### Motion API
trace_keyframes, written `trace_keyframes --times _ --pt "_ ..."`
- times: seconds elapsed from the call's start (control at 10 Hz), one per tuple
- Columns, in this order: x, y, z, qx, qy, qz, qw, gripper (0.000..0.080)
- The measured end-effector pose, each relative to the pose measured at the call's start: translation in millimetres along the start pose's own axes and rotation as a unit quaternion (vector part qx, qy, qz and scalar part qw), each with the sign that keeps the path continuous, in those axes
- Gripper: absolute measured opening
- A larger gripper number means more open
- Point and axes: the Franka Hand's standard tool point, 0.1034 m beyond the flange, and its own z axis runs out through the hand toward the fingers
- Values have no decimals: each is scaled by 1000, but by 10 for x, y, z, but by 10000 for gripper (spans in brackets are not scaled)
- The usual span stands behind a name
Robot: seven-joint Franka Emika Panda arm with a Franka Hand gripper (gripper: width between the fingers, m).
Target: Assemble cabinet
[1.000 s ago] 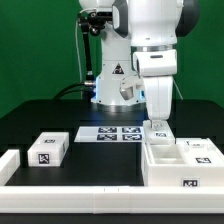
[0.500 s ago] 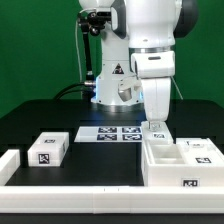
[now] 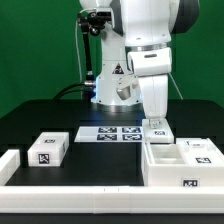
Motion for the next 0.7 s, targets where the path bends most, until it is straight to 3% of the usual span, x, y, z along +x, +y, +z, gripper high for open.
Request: trace_keyframes --times 0.2,0.5,0.7 --pt "-154 -1 23 2 21 12 1000 62" --pt "-143 -5 25 2 19 15 1000 62" --pt "-66 50 -106 -9 9 -21 1000 62"
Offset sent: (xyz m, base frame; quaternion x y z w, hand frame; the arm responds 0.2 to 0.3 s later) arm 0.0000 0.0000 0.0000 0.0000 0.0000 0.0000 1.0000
